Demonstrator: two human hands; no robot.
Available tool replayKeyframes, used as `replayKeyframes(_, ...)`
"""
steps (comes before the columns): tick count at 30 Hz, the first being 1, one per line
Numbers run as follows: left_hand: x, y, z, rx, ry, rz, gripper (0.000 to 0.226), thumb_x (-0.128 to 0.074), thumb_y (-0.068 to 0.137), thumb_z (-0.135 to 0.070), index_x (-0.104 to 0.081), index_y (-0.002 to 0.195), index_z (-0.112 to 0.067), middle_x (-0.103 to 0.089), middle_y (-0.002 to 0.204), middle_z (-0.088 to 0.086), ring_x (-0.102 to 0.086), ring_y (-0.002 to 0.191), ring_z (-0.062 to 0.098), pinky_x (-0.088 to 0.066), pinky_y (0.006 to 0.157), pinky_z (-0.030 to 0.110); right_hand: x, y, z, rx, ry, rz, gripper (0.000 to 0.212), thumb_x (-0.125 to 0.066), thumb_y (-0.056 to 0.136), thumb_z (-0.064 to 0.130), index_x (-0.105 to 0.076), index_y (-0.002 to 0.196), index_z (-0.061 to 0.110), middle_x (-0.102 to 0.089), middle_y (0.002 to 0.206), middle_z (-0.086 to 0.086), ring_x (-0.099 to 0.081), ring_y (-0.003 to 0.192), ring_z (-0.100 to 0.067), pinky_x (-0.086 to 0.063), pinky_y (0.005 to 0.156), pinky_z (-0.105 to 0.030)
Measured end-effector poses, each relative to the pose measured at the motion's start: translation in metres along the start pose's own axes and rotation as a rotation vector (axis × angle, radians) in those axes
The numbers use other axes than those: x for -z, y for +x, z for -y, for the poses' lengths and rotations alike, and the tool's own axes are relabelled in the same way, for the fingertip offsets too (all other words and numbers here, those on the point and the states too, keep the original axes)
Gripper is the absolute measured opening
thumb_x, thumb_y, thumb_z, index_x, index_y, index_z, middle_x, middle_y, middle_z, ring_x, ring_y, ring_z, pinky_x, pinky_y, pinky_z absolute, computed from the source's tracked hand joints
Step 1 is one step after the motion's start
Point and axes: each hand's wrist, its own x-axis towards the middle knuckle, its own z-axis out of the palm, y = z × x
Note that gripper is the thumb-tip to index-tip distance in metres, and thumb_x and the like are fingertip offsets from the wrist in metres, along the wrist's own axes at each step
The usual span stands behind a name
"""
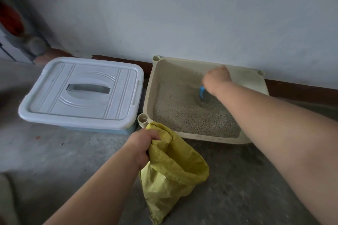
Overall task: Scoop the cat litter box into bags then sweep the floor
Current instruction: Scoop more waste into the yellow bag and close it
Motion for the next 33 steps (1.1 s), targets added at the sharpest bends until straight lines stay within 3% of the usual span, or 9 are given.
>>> replayKeyframes(3, 0.002, -0.002, -0.002, 0.002, -0.012, -0.006, 0.023, -0.049, 0.081, 0.010, -0.061, 0.087, -0.008, -0.059, 0.076, 0.014, -0.056, 0.067, 0.030, -0.051, 0.060, 0.037, 0.021, 0.008, 0.030, 0.098, 0.224, -0.110, 0.026, -0.048, 0.095, 0.025, -0.071, 0.106, 0.033, -0.067, 0.099, 0.005, -0.059, 0.094, -0.021, -0.043, 0.090, -0.033)
replayKeyframes(6, 0.003, -0.003, -0.003, 0.006, -0.011, -0.008, 0.021, -0.049, 0.081, 0.011, -0.059, 0.085, -0.007, -0.058, 0.075, 0.014, -0.056, 0.065, 0.030, -0.050, 0.058, 0.036, 0.031, 0.001, 0.050, 0.211, 0.453, -0.110, 0.032, -0.048, 0.096, 0.018, -0.069, 0.109, 0.040, -0.061, 0.096, 0.005, -0.056, 0.087, -0.020, -0.048, 0.078, -0.033)
replayKeyframes(12, 0.001, 0.000, -0.002, 0.021, 0.022, -0.021, 0.023, -0.053, 0.078, 0.009, -0.059, 0.094, -0.006, -0.059, 0.084, 0.018, -0.058, 0.072, 0.032, -0.052, 0.060, 0.039, -0.005, -0.027, 0.024, 0.158, 0.609, 0.065, 0.026, -0.056, 0.092, 0.022, -0.069, 0.110, 0.036, -0.052, 0.082, 0.012, -0.053, 0.076, -0.013, -0.048, 0.066, -0.025)
replayKeyframes(15, 0.000, 0.000, 0.001, 0.018, 0.029, -0.020, 0.025, -0.054, 0.078, 0.008, -0.058, 0.098, -0.004, -0.059, 0.088, 0.019, -0.059, 0.075, 0.034, -0.054, 0.063, 0.041, -0.030, -0.049, -0.016, 0.082, 0.538, 0.087, 0.031, -0.058, 0.091, 0.017, -0.069, 0.110, 0.039, -0.051, 0.080, 0.014, -0.053, 0.077, -0.013, -0.047, 0.064, -0.025)
replayKeyframes(19, -0.001, -0.003, 0.003, 0.020, 0.048, -0.012, 0.024, -0.053, 0.078, 0.009, -0.059, 0.097, -0.004, -0.058, 0.087, 0.019, -0.058, 0.074, 0.033, -0.054, 0.063, 0.042, -0.046, -0.074, -0.063, -0.021, 0.394, 0.136, 0.035, -0.052, 0.093, 0.014, -0.069, 0.108, 0.041, -0.049, 0.078, 0.016, -0.052, 0.084, -0.016, -0.045, 0.077, -0.029)
replayKeyframes(23, -0.002, -0.005, 0.006, 0.019, 0.051, -0.010, 0.025, -0.053, 0.076, 0.010, -0.059, 0.096, -0.003, -0.058, 0.085, 0.018, -0.058, 0.072, 0.033, -0.054, 0.063, 0.042, -0.051, -0.088, -0.084, -0.095, 0.152, 0.216, 0.025, -0.050, 0.095, 0.029, -0.071, 0.102, 0.041, -0.063, 0.102, 0.011, -0.055, 0.101, -0.019, -0.039, 0.091, -0.031)
replayKeyframes(26, -0.004, -0.007, 0.009, 0.007, 0.047, 0.005, 0.029, -0.052, 0.076, 0.010, -0.059, 0.102, -0.002, -0.057, 0.082, 0.017, -0.057, 0.069, 0.032, -0.054, 0.063, 0.041, -0.051, -0.088, -0.077, -0.176, 0.048, 0.249, 0.021, -0.054, 0.091, 0.028, -0.071, 0.104, 0.032, -0.066, 0.110, 0.006, -0.057, 0.104, -0.019, -0.036, 0.092, -0.034)
replayKeyframes(30, -0.002, -0.008, 0.010, -0.002, 0.048, 0.010, 0.029, -0.051, 0.077, 0.009, -0.058, 0.103, -0.002, -0.057, 0.083, 0.018, -0.057, 0.068, 0.032, -0.053, 0.060, 0.040, -0.032, -0.081, -0.032, -0.071, 0.088, 0.239, 0.017, -0.056, 0.090, 0.031, -0.072, 0.093, 0.027, -0.065, 0.092, 0.005, -0.055, 0.087, -0.020, -0.040, 0.090, -0.035)
replayKeyframes(33, 0.001, -0.008, 0.008, 0.005, 0.048, 0.003, 0.024, -0.051, 0.076, 0.009, -0.058, 0.097, 0.000, -0.057, 0.075, 0.017, -0.056, 0.063, 0.032, -0.052, 0.055, 0.038, -0.007, -0.079, 0.012, 0.058, 0.148, 0.089, 0.016, -0.059, 0.089, 0.034, -0.072, 0.088, 0.025, -0.063, 0.083, 0.005, -0.056, 0.082, -0.018, -0.042, 0.097, -0.039)
